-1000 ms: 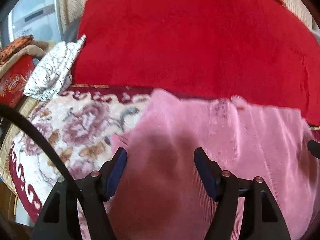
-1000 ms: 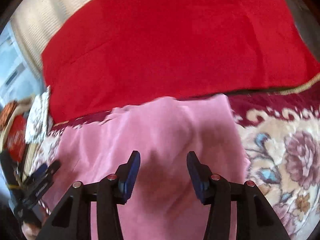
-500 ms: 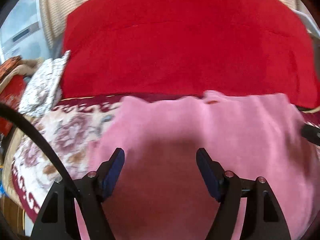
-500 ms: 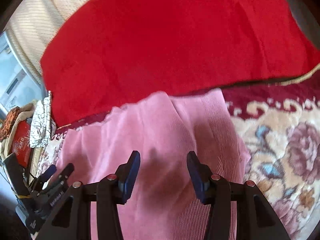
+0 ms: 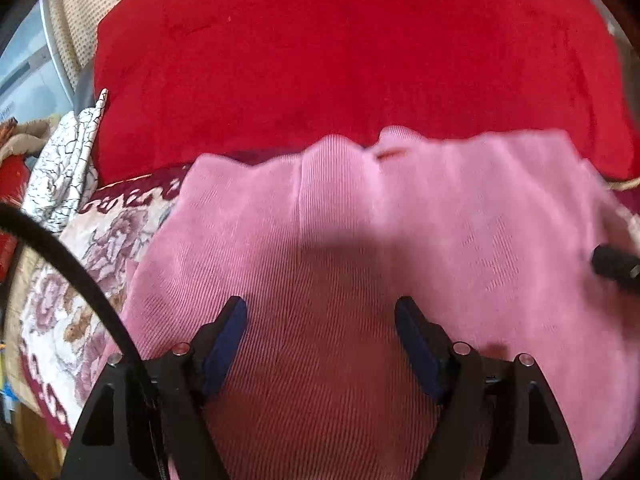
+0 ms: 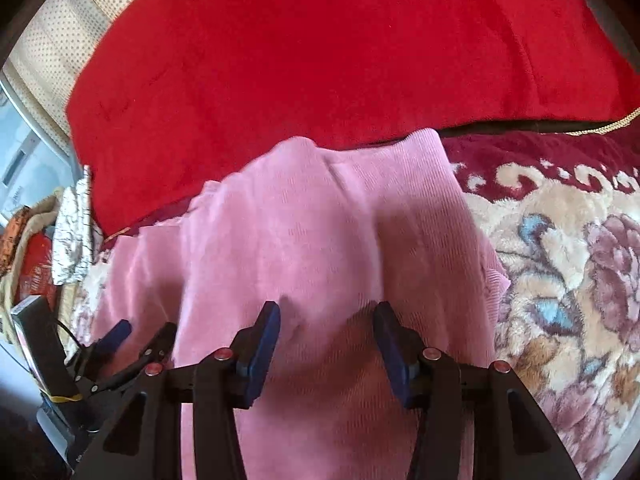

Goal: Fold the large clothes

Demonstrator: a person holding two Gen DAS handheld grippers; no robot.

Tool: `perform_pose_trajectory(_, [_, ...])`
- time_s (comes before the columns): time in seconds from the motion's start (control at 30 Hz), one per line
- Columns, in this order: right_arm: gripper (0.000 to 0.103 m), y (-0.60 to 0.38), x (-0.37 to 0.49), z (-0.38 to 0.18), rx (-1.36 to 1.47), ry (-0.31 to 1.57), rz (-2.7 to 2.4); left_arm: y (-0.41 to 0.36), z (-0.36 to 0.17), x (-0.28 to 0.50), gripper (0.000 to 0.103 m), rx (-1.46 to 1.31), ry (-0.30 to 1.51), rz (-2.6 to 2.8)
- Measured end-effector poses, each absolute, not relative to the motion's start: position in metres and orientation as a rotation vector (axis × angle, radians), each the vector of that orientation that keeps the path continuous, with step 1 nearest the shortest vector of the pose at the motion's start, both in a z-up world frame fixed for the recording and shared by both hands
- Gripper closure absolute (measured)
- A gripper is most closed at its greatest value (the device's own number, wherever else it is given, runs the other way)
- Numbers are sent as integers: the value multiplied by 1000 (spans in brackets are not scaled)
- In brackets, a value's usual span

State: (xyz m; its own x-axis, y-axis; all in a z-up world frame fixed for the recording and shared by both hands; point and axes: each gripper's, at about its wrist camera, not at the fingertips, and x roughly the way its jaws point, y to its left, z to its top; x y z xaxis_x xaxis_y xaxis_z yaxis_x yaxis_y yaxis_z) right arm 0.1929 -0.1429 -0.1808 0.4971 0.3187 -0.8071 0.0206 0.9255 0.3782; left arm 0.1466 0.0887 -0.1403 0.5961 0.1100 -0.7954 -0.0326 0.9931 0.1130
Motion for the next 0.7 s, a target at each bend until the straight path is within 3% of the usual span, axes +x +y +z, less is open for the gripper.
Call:
perform_pose_trajectory(0.23, [50, -129, 172, -150, 308, 915, 298, 146, -113, 142, 26, -38, 863, 204])
perform_pose_trajectory(0.43, [48, -122, 179, -176, 283, 1045, 320, 183, -148, 157, 26, -64, 1005, 336])
perform_pose_trajectory(0.7, [43, -116, 179, -173, 240, 1007, 314, 181, -149, 154, 26, -54, 1004, 325])
